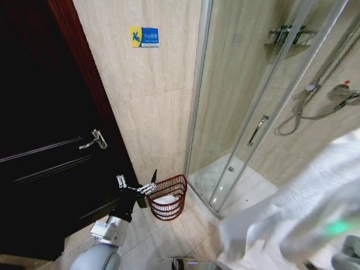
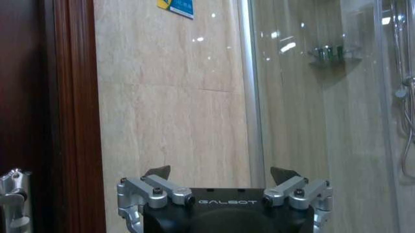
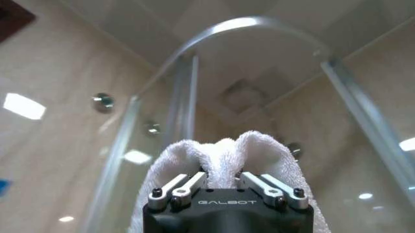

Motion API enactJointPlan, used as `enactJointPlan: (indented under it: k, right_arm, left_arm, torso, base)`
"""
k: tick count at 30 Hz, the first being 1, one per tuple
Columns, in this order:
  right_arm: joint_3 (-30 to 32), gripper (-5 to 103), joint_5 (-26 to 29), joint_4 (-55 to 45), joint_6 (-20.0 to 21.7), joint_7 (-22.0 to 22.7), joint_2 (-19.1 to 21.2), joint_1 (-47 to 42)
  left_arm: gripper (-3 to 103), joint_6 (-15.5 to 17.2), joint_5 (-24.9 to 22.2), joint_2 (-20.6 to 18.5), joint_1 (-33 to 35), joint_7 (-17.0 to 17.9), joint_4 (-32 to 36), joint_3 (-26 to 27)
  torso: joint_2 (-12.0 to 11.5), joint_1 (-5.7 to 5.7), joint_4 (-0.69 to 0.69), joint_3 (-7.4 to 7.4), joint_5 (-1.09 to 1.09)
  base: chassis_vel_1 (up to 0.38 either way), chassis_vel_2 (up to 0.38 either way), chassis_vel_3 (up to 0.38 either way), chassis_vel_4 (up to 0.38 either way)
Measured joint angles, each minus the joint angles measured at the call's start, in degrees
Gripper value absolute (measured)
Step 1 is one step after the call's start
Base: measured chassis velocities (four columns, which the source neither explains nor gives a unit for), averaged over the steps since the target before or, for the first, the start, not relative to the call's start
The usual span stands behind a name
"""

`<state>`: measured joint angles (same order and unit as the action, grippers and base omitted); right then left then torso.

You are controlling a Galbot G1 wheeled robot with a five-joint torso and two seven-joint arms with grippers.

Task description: Discard the used towel into the hamper.

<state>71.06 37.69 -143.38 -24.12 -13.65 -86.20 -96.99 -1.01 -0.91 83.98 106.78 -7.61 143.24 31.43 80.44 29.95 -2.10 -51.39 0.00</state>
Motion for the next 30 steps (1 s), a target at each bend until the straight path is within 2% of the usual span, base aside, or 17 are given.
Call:
enactJointPlan:
  k: [3, 5, 8, 17, 30]
  right_arm:
    - [0.34, 11, 1.19, 0.02, 1.41, -2.49, 1.69, 0.3]
    - [0.94, 11, 2.12, 0.04, 2.41, -2.68, 3.31, 0.87]
    - [1.81, 11, 2.36, 0.06, 1.81, -2.63, 4.2, 1.08]
    - [2.22, 11, 2.5, 0.09, -1.73, -3.69, 3.52, 0.53]
    - [2.47, 11, 2.45, 0.14, -3.24, -3.75, 3.24, 0.1]
  left_arm:
    - [100, 0.0, 0.0, 0.0, 0.0, 0.0, 0.0, 0.0]
    - [100, 0.0, 0.0, 0.0, 0.0, 0.0, 0.0, 0.0]
    - [100, 0.0, 0.0, 0.0, 0.0, 0.0, 0.0, 0.0]
    - [100, 0.0, 0.0, 0.0, 0.0, 0.0, 0.0, 0.0]
    - [100, 0.0, 0.0, 0.0, 0.0, 0.0, 0.0, 0.0]
  torso:
    - [0.0, 0.0, 0.0, 0.0, 0.0]
    - [0.0, 0.0, 0.0, 0.0, 0.0]
    - [0.0, 0.0, 0.0, 0.0, 0.0]
    - [0.0, 0.0, 0.0, 0.0, 0.0]
    - [-0.01, -0.02, 0.0, 0.01, -0.01]
  base:
    - [0.0, 0.0, 0.0, 0.0]
    - [0.0, 0.0, 0.0, 0.0]
    - [0.0, 0.0, 0.0, 0.0]
    - [0.0, 0.0, 0.0, 0.0]
    - [0.064, -0.053, -0.064, 0.057]
